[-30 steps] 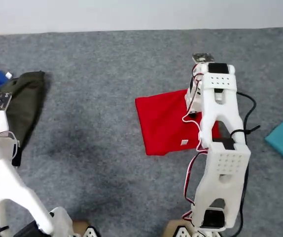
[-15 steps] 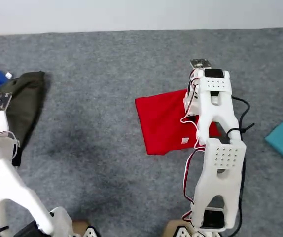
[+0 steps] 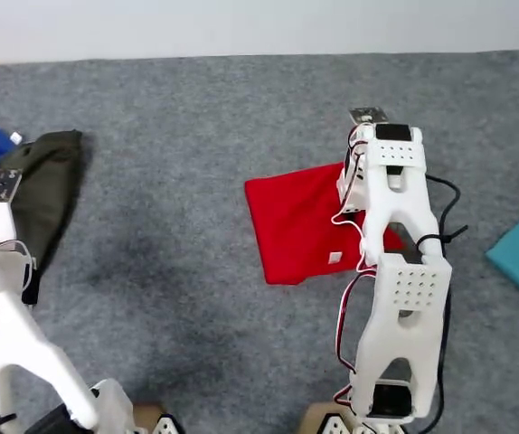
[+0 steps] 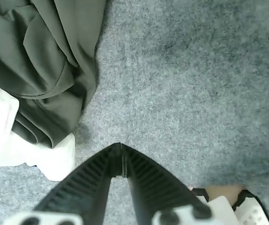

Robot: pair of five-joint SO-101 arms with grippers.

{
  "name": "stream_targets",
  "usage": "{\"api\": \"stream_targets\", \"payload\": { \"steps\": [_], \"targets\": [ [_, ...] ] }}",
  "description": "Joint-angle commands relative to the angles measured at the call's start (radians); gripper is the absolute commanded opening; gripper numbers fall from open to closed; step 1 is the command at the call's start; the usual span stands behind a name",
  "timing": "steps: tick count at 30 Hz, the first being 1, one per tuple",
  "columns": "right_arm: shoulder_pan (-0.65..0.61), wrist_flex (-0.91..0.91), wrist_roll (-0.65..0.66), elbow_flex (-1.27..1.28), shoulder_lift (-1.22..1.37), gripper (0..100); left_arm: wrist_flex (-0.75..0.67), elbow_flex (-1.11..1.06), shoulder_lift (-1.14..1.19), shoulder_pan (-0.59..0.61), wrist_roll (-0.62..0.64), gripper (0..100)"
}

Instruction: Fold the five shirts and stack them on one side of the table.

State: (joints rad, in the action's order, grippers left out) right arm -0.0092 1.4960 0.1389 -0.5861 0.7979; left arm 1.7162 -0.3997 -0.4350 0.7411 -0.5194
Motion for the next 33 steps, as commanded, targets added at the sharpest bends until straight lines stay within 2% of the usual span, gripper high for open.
{"api": "stream_targets", "payload": {
  "steps": [1,9,18,22,26,27,30,33],
  "targets": [
    [0.004,-0.031,0.137,-0.034,-0.107,0.9,0.015,0.036,-0.04,-0.002,0.008,0],
    [-0.007,-0.361,0.486,-0.032,-0.12,0.9,0.014,-0.033,-0.04,-0.002,0.005,0],
    [-0.079,-0.541,0.833,-0.032,-0.031,0.9,0.014,-0.033,-0.04,-0.002,0.005,0],
    [-0.09,-0.607,0.852,-0.032,-0.016,6.0,0.014,-0.033,-0.04,-0.002,0.005,0],
    [-0.084,-0.608,0.841,-0.032,-0.038,27.2,0.014,-0.033,-0.04,0.0,0.005,0],
    [-0.084,-0.605,0.815,-0.032,-0.047,29.3,0.014,-0.033,-0.04,0.0,0.005,0],
    [-0.082,-0.568,0.736,-0.032,-0.094,25.8,0.014,-0.033,-0.04,0.0,0.003,0],
    [-0.088,-0.521,0.712,-0.032,-0.153,19.6,0.014,-0.033,-0.04,0.0,0.003,0]
  ]
}}
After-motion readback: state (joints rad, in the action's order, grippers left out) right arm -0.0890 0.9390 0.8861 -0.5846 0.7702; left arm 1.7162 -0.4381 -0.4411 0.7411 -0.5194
